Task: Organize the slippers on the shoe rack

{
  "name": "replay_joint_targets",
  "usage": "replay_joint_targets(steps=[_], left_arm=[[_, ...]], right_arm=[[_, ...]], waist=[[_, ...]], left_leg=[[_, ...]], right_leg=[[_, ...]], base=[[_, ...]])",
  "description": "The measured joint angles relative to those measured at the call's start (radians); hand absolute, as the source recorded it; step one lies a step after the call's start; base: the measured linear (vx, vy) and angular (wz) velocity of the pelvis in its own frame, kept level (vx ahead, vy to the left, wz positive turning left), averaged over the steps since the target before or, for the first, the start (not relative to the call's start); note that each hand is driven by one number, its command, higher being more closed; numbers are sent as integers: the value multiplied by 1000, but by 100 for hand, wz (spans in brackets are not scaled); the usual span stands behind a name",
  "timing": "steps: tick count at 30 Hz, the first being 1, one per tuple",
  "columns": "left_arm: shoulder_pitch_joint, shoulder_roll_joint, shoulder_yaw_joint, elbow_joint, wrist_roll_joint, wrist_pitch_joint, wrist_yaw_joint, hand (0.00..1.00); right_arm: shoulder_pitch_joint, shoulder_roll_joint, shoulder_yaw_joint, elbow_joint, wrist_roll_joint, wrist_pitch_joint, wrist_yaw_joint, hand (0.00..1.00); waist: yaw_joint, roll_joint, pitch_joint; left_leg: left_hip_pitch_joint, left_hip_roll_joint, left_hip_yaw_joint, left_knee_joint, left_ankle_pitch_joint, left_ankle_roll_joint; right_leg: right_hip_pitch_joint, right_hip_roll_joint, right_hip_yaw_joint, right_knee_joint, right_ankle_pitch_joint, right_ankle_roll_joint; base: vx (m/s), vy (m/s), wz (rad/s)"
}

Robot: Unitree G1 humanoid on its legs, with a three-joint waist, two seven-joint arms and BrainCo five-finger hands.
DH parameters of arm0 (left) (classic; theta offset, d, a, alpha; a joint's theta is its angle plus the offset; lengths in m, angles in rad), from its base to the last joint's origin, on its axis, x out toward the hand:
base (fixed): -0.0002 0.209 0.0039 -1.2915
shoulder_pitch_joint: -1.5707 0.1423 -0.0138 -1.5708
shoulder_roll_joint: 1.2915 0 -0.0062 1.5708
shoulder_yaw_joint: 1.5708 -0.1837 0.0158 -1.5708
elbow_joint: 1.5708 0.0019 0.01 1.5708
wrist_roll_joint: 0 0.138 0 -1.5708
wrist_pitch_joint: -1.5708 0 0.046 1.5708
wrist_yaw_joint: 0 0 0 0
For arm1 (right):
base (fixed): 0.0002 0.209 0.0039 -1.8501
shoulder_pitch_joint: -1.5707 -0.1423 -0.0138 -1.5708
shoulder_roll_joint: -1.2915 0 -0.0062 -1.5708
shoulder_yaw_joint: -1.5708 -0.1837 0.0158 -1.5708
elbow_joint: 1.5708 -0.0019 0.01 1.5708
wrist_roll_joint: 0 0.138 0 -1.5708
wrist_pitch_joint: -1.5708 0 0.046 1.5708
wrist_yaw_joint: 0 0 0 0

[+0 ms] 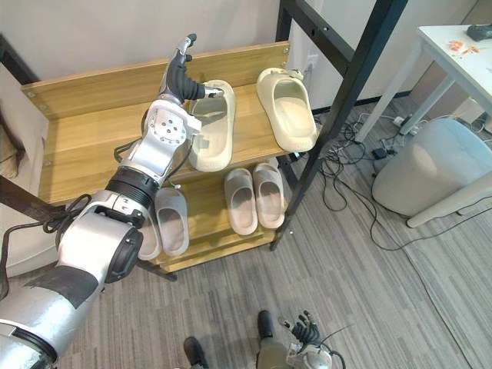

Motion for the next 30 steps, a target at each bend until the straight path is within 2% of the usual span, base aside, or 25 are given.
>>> replay_joint_targets(steps=[5, 13, 15, 18, 21, 23, 26, 30], left_arm=[[0, -14, 0, 0, -3, 0, 0, 0], [1, -66, -1, -23, -71, -1, 6, 0], [12, -84, -5, -97, -91, -5, 22, 0], [67, -87, -34, -242, -136, -39, 51, 0], [180, -90, -73, -390, -184, -63, 70, 0], [272, -92, -74, -498, -217, -86, 78, 0], [349, -93, -74, -565, -238, -89, 88, 0], [429, -96, -92, -605, -263, -91, 85, 0]], right_arm=[[0, 1, 0, 0, 1, 0, -1, 0], [1, 3, -1, 0, 0, 1, -3, 0], [3, 4, -1, 0, 0, 2, -3, 0], [4, 7, -2, 0, 1, 5, -6, 0], [10, 11, -2, 0, 0, 8, -11, 0], [6, 23, -2, -1, 0, 9, -11, 0], [6, 28, -1, -1, 0, 15, -12, 0], [9, 33, 0, 0, 0, 24, -20, 0]], waist=[[-2, -1, -1], [-3, -6, -4], [-2, -6, -4], [4, -8, -5], [13, -8, -10], [30, -9, -11], [52, -10, -11], [62, -11, -12]], left_leg=[[-1, 0, -2, 0, 4, 2], [0, 0, -13, 0, 9, 3], [3, -1, -26, 0, 11, 4], [17, 0, -36, 0, 13, 5], [41, 2, -59, 0, 12, 5], [36, 1, -67, 0, 13, 5], [35, 0, -72, 0, 12, 6], [50, 0, -86, 0, 14, 6]], right_leg=[[2, -1, -6, 0, 1, 0], [10, -4, -18, 0, 1, 0], [20, -6, -25, -1, 1, 0], [45, -7, -42, -5, 1, 0], [86, -8, -61, -16, 0, -1], [86, -11, -73, -16, 0, -1], [89, -12, -75, -17, 1, -1], [124, -15, -101, -31, 1, -1]], base=[[-6, 17, 4], [-1, 11, 4], [-3, 28, 15], [-6, 17, 12], [-23, 9, 22], [-73, 8, 12], [-51, 9, 7], [-18, 11, 15]])
